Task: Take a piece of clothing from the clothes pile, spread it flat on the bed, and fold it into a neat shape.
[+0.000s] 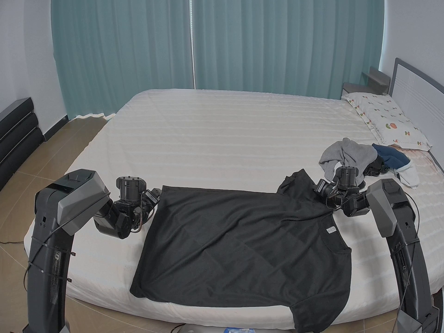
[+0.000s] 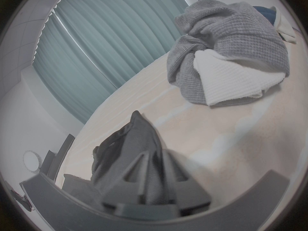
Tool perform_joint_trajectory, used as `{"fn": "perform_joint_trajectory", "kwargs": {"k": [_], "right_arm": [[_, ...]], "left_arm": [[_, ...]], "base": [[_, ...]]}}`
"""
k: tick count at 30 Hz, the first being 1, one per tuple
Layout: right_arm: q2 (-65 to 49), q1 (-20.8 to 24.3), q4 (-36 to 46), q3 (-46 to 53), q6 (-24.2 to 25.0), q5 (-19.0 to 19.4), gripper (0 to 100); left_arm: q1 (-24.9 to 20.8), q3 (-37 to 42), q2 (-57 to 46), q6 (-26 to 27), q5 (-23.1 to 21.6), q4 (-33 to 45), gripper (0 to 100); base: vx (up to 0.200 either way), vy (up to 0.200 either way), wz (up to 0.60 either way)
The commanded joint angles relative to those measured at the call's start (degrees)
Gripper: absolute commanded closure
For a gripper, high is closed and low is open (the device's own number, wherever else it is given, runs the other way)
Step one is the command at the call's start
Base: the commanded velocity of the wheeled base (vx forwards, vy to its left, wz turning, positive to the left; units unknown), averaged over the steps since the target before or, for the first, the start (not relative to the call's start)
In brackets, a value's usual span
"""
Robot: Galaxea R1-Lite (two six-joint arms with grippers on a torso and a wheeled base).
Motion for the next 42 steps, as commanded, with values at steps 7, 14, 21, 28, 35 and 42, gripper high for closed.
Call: {"fn": "perform_joint_trajectory", "kwargs": {"k": [7,14,21,28,35,42], "right_arm": [[-0.2,0.3,-1.3,-0.9,0.4,-1.7,100],[-0.4,0.4,-8.7,-0.9,0.4,-1.8,100],[-3.2,1.4,-14.8,-0.9,-0.1,-1.6,100],[-4.3,2.2,-11.3,-0.9,-7.3,-1.0,100],[-3.2,1.9,-11.0,-0.9,-8.9,-0.7,100],[0.3,1.5,-12.2,-0.9,-8.9,-3.3,100]], "left_arm": [[0.0,-0.1,0.1,0.1,0.1,0.0,0],[0.0,-0.2,0.1,0.0,0.1,0.0,0],[0.0,-0.1,0.0,0.0,0.1,-0.1,0],[0.0,0.1,-0.1,0.0,0.1,-0.3,0],[0.0,-0.1,-0.1,0.0,0.2,-0.3,0],[0.8,-2.4,-0.1,-0.7,-0.2,0.6,0]], "base": [[0.0,0.0,0.0],[0.0,0.0,0.0],[0.0,0.0,0.0],[0.0,0.0,0.0],[0.0,0.0,0.0],[0.0,0.0,0.0]]}}
